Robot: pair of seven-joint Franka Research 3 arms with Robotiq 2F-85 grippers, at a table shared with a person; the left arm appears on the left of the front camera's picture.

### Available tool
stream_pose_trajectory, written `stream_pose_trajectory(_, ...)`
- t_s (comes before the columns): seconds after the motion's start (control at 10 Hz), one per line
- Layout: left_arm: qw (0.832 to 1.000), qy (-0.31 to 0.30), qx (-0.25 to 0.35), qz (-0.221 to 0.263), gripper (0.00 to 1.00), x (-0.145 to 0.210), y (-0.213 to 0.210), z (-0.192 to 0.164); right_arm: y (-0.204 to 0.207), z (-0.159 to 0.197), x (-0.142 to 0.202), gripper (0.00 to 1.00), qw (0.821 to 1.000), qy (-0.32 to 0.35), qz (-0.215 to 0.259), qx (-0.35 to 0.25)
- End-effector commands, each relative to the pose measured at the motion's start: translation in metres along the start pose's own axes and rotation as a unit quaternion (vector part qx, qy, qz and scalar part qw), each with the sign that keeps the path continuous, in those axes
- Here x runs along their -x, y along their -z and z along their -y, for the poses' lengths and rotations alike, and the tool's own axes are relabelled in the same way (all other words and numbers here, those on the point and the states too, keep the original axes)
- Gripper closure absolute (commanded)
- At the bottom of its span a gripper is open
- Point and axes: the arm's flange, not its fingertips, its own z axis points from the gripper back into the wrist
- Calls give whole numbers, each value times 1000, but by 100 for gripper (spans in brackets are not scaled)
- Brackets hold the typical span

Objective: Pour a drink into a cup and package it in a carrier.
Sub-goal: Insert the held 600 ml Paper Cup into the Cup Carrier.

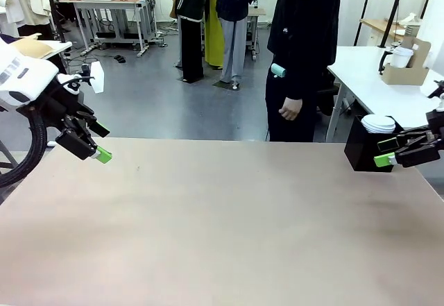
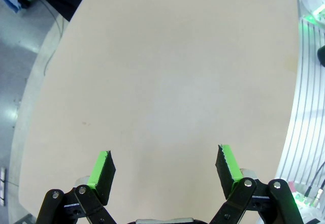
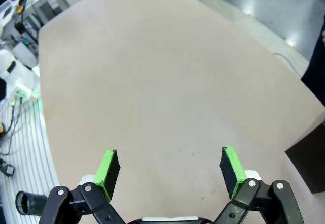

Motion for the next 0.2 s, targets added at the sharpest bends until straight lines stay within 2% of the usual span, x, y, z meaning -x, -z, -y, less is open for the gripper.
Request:
stream_pose_trajectory(0.0, 1000, -8, 5, 9, 0, -1, 0, 0, -1, 0, 0, 0, 1000, -3, 0, 1)
stream_pose_trajectory(0.1, 1000, -8, 5, 9, 0, -1, 0, 0, -1, 0, 0, 0, 1000, -3, 0, 1)
